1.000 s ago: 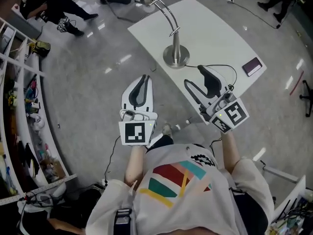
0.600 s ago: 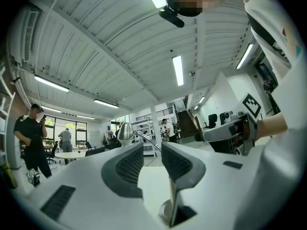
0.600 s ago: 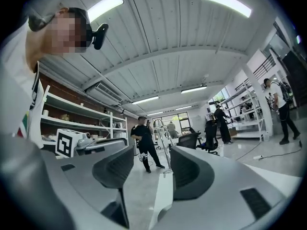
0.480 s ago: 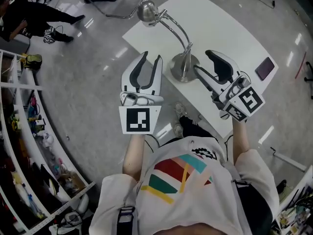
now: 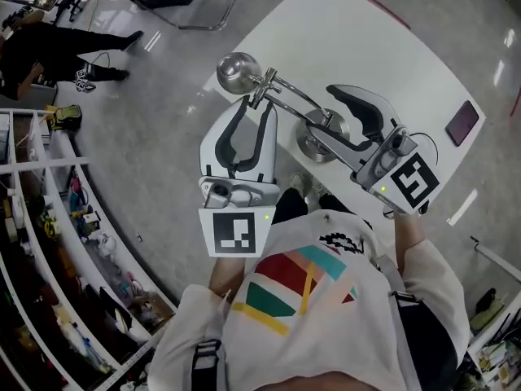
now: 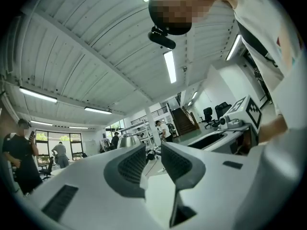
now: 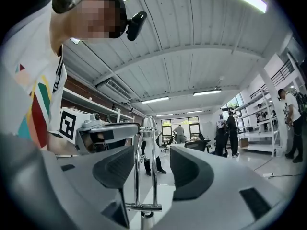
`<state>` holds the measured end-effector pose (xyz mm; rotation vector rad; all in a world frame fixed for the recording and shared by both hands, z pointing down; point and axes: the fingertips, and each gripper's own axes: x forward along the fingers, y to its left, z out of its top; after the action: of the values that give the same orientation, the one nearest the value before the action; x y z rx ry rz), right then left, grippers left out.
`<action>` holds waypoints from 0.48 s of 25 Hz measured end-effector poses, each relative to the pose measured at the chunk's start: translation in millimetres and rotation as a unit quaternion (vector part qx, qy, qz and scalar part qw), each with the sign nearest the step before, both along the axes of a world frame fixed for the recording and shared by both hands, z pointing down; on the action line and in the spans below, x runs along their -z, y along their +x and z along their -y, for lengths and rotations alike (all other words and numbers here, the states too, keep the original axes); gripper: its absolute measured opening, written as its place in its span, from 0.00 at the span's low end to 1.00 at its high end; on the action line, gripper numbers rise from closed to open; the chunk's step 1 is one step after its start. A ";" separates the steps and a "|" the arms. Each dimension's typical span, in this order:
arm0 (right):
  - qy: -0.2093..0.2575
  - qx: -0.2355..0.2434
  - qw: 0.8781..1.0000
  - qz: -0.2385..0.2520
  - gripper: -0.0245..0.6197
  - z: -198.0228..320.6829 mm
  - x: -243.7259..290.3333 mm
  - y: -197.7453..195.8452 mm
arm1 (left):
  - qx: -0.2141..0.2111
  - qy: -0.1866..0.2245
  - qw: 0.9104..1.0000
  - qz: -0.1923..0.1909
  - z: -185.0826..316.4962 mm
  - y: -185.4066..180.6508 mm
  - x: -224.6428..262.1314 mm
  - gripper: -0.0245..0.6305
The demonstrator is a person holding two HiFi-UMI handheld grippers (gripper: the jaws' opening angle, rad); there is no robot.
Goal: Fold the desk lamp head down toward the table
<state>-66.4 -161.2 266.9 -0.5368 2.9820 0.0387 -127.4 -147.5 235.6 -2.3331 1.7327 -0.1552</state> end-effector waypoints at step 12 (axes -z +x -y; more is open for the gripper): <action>0.026 -0.043 0.992 -0.112 0.31 8.2 -10.7 -37.5 | -0.113 -0.028 0.993 0.023 9.4 -3.7 -12.8 0.20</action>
<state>-103.9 -169.4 277.6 -0.6968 3.1615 0.1961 -131.1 -156.9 248.4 -2.5241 1.4475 -0.2173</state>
